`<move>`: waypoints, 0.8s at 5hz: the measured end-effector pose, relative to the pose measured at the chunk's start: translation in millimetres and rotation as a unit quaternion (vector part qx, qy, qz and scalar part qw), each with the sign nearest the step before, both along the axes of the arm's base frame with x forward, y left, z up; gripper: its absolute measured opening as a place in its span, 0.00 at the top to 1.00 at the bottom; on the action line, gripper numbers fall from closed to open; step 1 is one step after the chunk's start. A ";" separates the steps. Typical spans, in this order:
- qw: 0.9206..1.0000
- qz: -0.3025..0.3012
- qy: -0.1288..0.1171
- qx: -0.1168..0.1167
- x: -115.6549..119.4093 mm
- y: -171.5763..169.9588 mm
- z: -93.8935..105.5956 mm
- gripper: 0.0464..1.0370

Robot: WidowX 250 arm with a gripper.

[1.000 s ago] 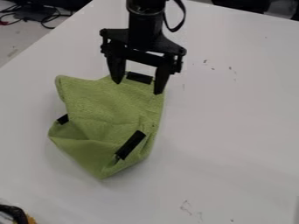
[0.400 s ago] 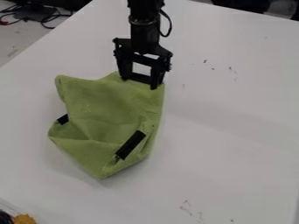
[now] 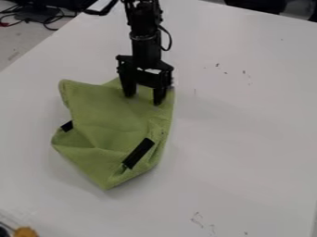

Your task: Moved the cloth to the right

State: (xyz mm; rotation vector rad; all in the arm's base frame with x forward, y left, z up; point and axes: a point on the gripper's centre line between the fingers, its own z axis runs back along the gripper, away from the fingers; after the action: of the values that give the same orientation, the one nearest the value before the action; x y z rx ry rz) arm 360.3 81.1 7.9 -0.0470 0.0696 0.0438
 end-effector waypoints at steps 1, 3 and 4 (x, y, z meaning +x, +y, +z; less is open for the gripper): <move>1.000 -0.003 -0.005 -0.003 6.4 -0.2 -1.5 0.04; 0.999 -0.044 0.000 0.002 24.7 -23.3 -4.4 0.04; 0.998 -0.058 -0.001 0.002 26.5 -35.4 -5.7 0.04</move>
State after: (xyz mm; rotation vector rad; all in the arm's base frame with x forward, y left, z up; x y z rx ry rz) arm 386.8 45.7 2.2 -0.0396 0.0694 -0.0730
